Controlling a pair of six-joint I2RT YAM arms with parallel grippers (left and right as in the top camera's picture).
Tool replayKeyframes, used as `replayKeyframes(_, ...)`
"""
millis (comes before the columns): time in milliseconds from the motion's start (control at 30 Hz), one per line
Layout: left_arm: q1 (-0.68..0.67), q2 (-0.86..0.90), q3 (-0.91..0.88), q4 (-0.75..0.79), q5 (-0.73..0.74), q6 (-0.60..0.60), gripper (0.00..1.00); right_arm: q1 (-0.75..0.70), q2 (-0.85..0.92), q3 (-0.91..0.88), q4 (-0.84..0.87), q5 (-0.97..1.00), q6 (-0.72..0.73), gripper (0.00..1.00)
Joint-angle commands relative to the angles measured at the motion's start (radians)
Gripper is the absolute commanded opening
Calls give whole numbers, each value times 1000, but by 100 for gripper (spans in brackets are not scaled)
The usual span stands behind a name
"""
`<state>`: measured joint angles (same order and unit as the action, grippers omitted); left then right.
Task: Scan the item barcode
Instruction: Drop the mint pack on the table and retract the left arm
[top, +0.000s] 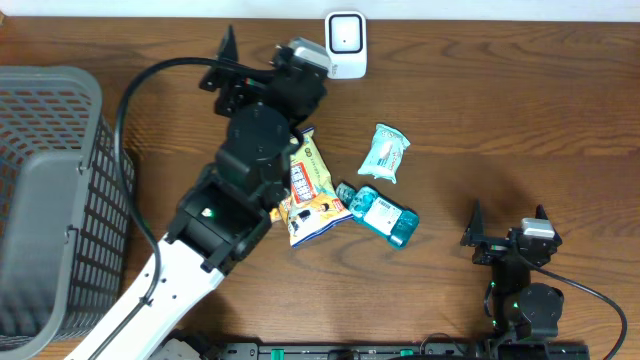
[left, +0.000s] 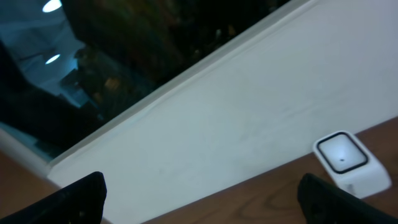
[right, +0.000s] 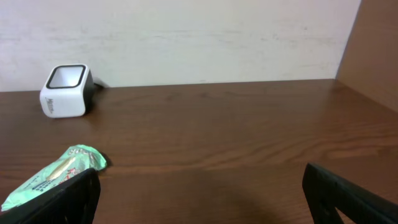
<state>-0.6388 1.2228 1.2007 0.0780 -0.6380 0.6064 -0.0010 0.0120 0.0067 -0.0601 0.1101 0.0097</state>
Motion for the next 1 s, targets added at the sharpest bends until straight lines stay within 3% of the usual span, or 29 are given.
replayKeyframes(0, 47, -61, 1, -10, -9, 10, 98, -7, -5, -1, -3, 11, -15, 99)
replayKeyframes(100, 100, -117, 1, -80, 71, -7, 98, -7, -5, -1, -3, 11, -15, 99)
replayKeyframes(333, 229, -302, 0, -246, 317, -185, 98, -7, -5, -1, -3, 11, -15, 99)
replayKeyframes(500, 280, -441, 0, -293, 397, -255, 98, -7, -5, -1, -3, 11, -15, 99)
replayKeyframes(967, 352, -826, -4, -448, 695, -257, 98, -7, -5, -1, -3, 11, -15, 99)
